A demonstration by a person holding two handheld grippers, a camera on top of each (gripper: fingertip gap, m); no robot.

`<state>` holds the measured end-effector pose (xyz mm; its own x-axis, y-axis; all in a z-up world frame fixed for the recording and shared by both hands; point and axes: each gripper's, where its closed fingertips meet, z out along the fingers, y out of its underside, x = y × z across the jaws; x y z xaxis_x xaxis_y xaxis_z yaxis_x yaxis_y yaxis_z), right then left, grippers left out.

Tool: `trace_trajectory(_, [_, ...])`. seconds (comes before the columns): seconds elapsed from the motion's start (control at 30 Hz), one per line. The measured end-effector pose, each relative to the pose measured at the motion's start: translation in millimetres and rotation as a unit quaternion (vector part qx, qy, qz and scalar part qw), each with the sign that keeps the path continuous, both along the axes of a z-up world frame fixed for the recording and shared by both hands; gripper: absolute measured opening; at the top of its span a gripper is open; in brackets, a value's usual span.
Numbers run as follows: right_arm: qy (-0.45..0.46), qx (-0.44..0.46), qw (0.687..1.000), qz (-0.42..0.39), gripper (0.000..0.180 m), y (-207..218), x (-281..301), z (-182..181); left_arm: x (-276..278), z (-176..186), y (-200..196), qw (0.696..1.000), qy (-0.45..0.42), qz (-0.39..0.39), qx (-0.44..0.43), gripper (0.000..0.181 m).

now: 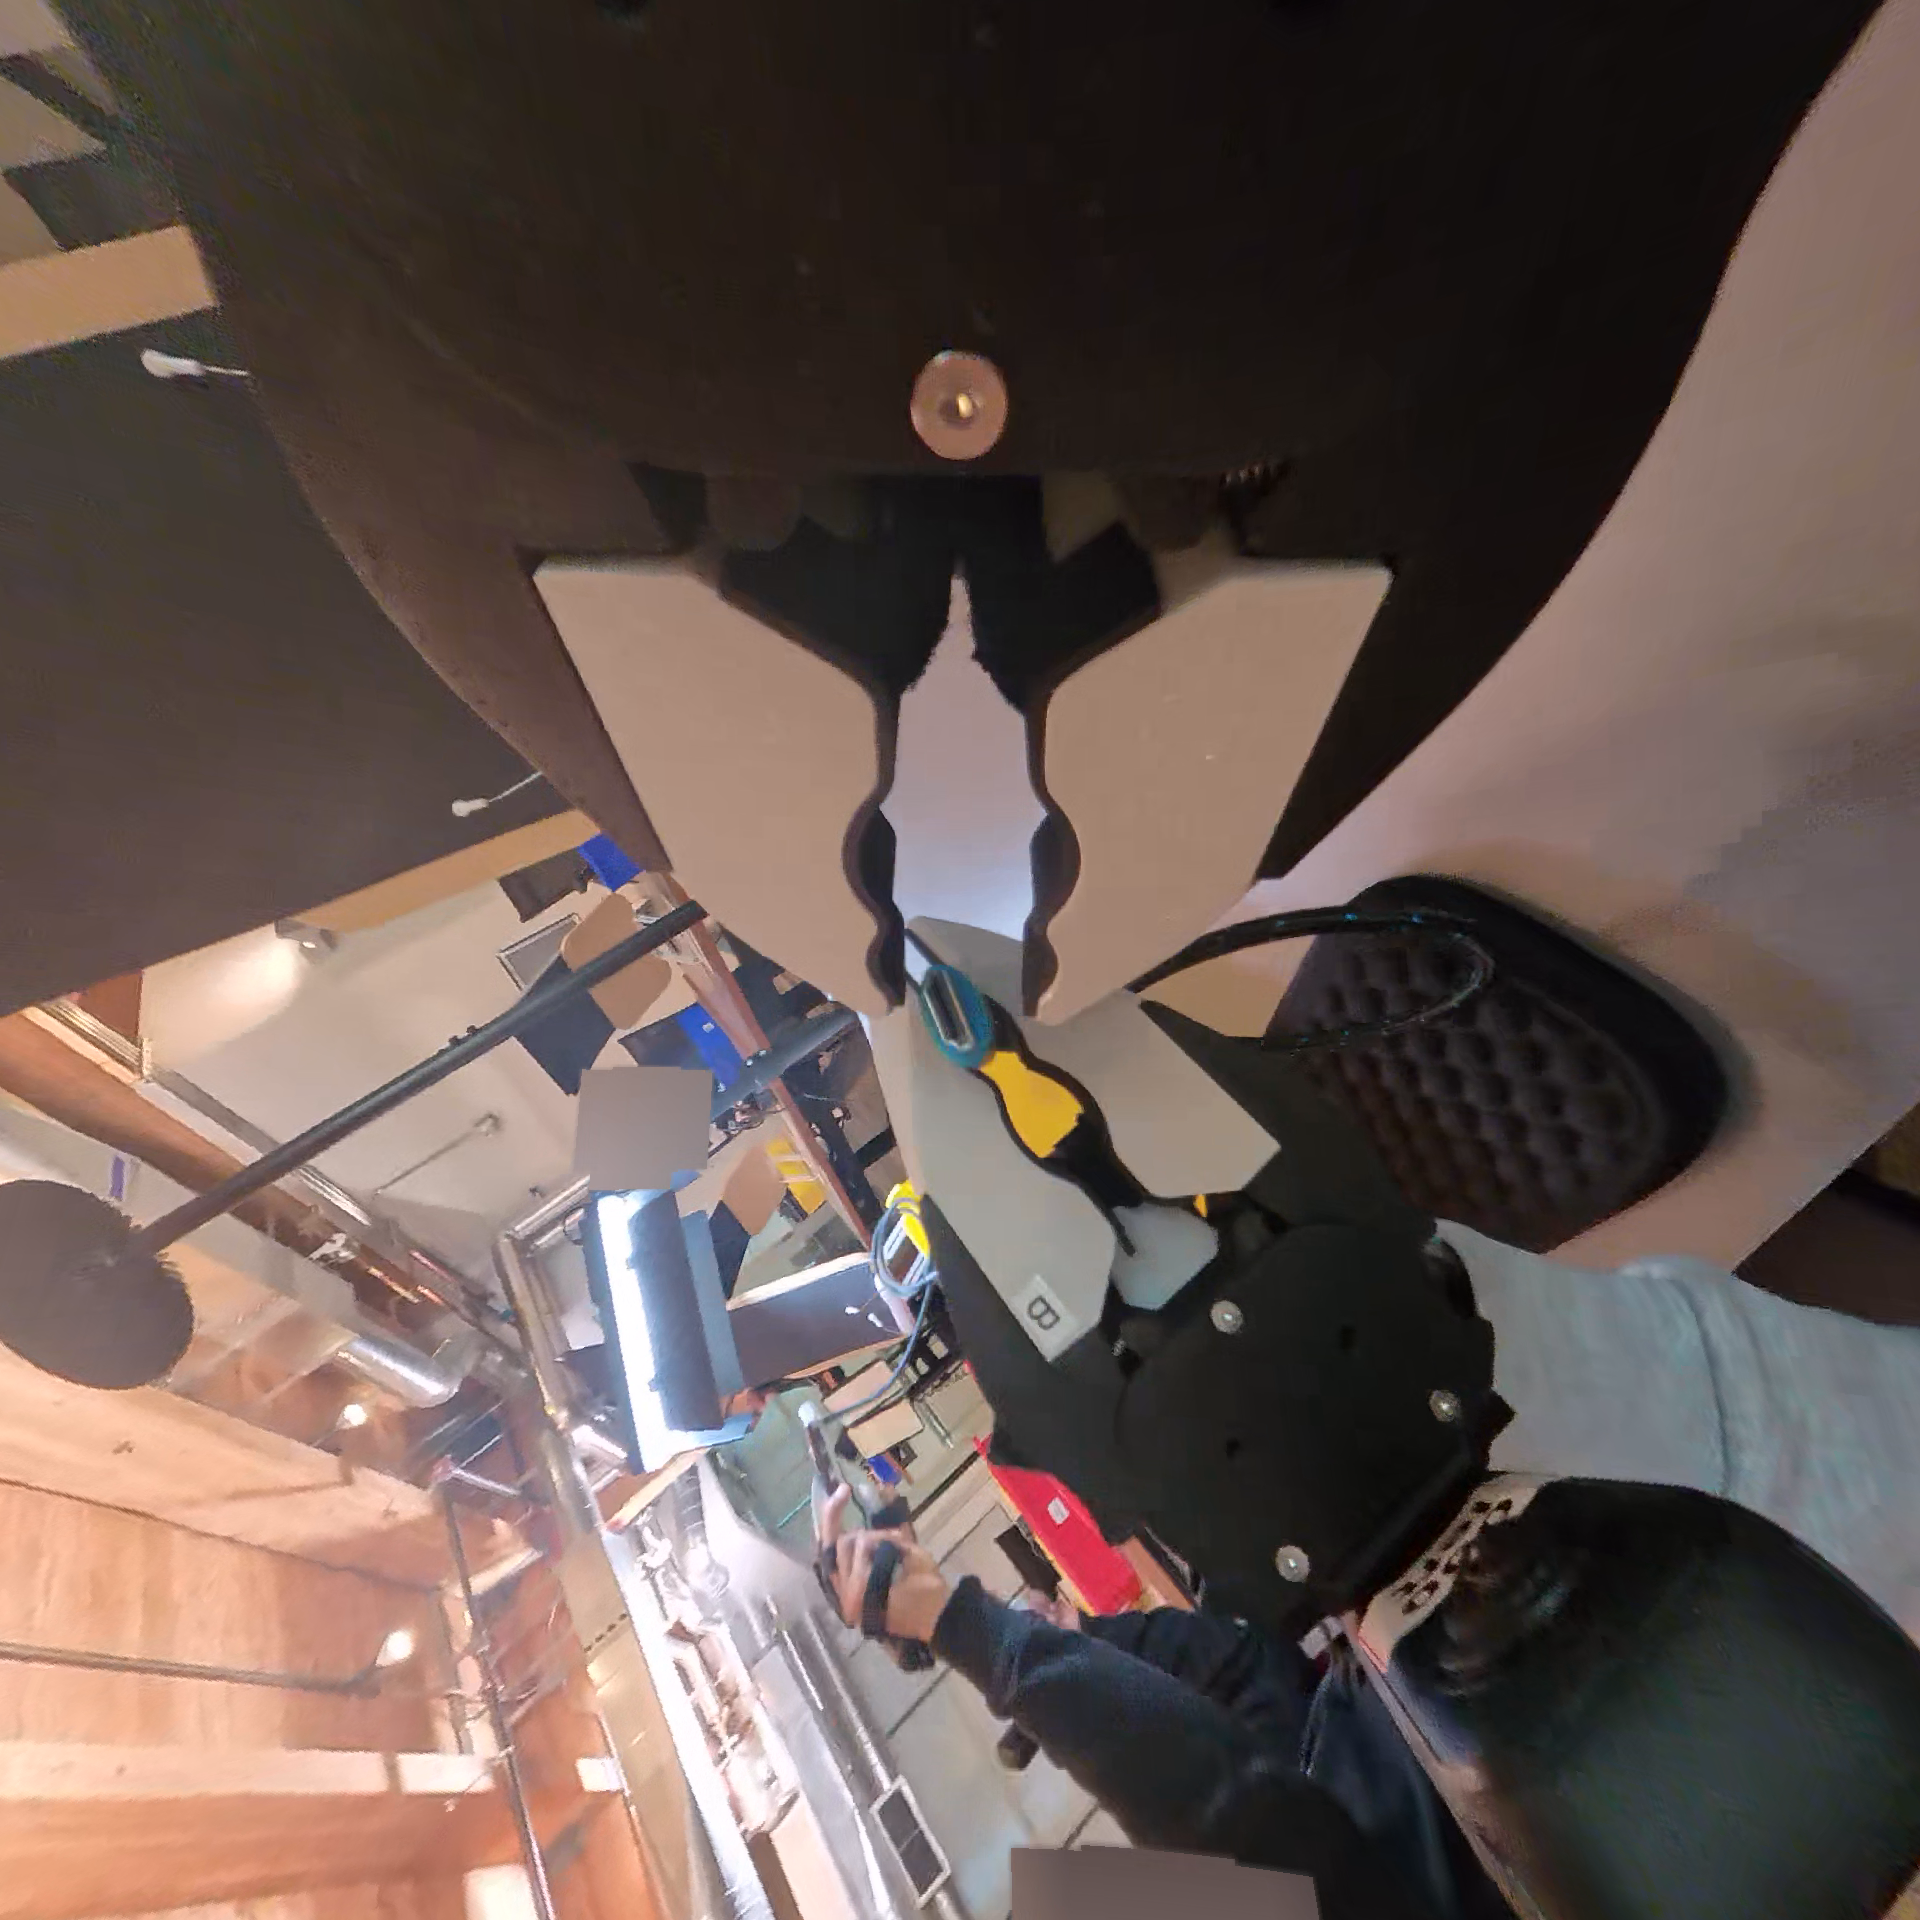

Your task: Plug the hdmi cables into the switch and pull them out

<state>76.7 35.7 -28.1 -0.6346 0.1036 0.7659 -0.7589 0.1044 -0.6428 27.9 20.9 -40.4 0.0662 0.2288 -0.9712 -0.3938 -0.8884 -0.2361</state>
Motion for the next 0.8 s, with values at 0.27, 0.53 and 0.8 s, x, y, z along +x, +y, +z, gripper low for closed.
trace_trajectory(0.27, [0.049,0.07,0.996,-0.041,0.013,-7.4,-7.5,-15.9,-4.1,-20.5,3.7,0.999,-0.049,-0.015,-0.006,0.005])
trace_trajectory(0.53, [0.008,0.044,0.998,-0.034,0.012,1.0,-17.1,9.0,15.5,18.9,-20.0,0.943,-0.125,-0.153,0.267,0.038])
trace_trajectory(0.8, [0.161,0.026,0.981,-0.103,0.011,4.4,-22.5,58.9,82.0,50.6,-79.5,0.576,-0.362,-0.437,0.589,0.037])
